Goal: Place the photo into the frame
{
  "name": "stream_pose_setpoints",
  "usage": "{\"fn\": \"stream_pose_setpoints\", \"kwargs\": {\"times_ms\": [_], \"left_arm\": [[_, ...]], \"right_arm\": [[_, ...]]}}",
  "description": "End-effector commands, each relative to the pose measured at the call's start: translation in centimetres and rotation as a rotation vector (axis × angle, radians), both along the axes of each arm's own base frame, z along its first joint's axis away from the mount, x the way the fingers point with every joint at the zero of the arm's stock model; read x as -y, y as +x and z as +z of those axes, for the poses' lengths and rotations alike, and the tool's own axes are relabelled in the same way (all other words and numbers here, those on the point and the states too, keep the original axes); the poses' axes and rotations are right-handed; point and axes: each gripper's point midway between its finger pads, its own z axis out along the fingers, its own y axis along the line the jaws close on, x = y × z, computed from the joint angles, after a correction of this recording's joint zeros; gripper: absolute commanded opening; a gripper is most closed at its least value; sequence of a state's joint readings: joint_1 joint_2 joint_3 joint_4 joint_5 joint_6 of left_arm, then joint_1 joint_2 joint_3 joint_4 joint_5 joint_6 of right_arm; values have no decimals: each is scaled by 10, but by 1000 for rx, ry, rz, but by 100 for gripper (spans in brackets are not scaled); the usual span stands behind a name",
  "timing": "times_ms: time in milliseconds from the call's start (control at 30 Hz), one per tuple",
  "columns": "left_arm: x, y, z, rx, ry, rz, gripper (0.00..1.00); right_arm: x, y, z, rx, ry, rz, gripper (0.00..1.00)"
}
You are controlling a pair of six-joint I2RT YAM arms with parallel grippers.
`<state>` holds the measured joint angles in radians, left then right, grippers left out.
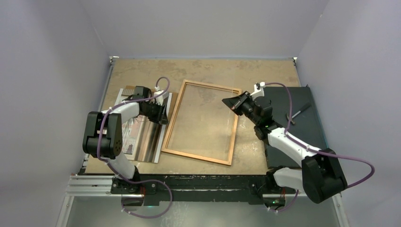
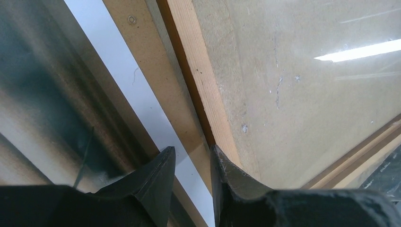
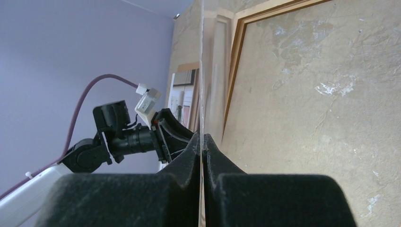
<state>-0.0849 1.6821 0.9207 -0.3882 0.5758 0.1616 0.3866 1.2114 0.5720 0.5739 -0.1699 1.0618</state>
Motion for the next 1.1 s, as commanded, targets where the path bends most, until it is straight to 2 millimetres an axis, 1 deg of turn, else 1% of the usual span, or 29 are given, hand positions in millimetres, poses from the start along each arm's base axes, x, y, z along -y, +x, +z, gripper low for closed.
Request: {"fn": "stream_pose_setpoints", "kwargs": {"times_ms": [0,133,267,400,467,533,667,867,933,1067], "left_arm": [[-2,2,14,61,36,-25,31],[-4,14,29,118,46,-14,32],[6,15,36,114,8,-36,34],[11,9,31,119,1,-62,37],[13,7,27,107,3,-76,39],[14,3,23,91,0,-86,39],[20,-5,15,69,-2,-112,31],[30,-20,6,29,-27,-145,21],[33,-26,2,10,-40,-150,19],[37,-29,5,21,-62,-163,18]], "right_arm": [[0,7,17,50,39,-22,0],[0,2,21,50,43,-16,0],[5,-2,28,52,48,-30,0],[9,-6,33,49,30,-38,0],[11,-7,33,44,19,-43,0],[12,-8,31,39,5,-44,0],[16,-6,28,18,-19,-55,0],[26,3,20,-18,-61,-72,0],[28,7,14,-34,-80,-78,0],[32,18,7,-48,-114,-80,0]]}}
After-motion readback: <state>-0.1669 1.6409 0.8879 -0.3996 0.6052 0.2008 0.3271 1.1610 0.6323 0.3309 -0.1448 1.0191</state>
